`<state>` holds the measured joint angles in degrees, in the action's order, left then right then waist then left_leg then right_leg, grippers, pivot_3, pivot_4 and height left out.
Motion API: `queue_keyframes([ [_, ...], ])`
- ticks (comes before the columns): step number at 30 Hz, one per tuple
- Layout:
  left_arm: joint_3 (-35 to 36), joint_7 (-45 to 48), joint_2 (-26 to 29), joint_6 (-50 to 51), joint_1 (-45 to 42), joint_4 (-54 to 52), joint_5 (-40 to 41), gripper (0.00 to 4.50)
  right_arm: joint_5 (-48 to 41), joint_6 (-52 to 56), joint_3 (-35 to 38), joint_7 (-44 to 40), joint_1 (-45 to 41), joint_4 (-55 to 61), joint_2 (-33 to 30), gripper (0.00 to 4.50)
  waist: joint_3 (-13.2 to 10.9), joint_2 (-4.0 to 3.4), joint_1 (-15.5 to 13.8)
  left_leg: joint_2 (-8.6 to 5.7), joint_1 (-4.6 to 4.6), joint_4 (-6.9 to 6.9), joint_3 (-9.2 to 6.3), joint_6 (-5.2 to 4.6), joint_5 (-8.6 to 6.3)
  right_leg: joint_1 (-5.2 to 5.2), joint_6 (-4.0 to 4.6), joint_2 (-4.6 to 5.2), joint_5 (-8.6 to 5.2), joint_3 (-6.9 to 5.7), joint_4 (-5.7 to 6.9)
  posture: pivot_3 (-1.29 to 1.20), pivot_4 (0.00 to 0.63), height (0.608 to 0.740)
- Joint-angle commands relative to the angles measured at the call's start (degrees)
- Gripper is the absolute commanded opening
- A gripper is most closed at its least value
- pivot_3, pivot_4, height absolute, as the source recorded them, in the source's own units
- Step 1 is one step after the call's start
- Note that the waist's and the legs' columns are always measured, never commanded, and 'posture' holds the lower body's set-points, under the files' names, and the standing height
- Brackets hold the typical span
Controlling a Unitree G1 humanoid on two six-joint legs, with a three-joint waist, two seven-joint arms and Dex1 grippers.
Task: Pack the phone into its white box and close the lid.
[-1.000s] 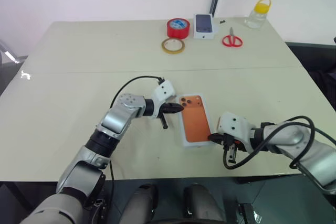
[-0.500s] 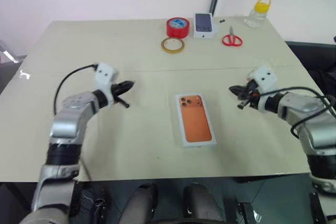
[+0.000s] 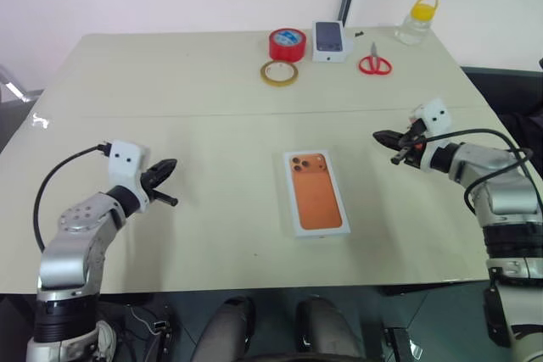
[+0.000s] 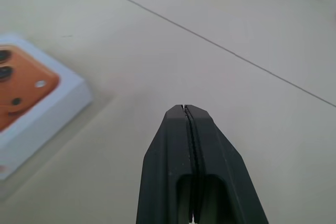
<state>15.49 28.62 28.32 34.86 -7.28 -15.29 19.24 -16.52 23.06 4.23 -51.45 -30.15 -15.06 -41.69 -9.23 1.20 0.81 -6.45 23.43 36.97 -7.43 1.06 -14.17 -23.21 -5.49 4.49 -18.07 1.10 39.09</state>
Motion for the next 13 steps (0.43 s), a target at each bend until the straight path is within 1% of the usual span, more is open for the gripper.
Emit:
queue_keyframes([
  [1,1.1,-2.0,-0.4,-0.5,-0.7,-1.6,0.4,0.0,-0.5,-1.3,0.1,-2.8,-1.1,1.2,-0.9,0.03,0.0,0.0,0.0,0.0,0.0,0.0,0.0,0.0,0.0,0.0,0.0,0.0,0.0,0.0,0.0,0.0,0.15,0.74],
  [8,1.8,-4.8,-1.6,-1.2,-1.0,-1.9,1.2,0.0,0.2,-2.4,0.6,-3.1,-1.4,-0.4,-0.5,0.03,0.0,-0.01,0.0,-0.01,0.0,0.0,0.0,0.01,0.0,0.0,0.0,0.0,0.0,0.0,0.0,0.0,0.15,0.74],
  [13,2.3,-4.8,-1.8,-1.7,0.3,-1.8,2.2,0.0,-0.3,-1.6,1.8,-2.2,2.0,2.7,-1.3,0.03,0.0,-0.01,-0.1,0.0,0.0,0.0,0.0,0.01,0.0,0.0,0.0,0.0,0.0,0.0,0.0,0.0,0.15,0.74],
])
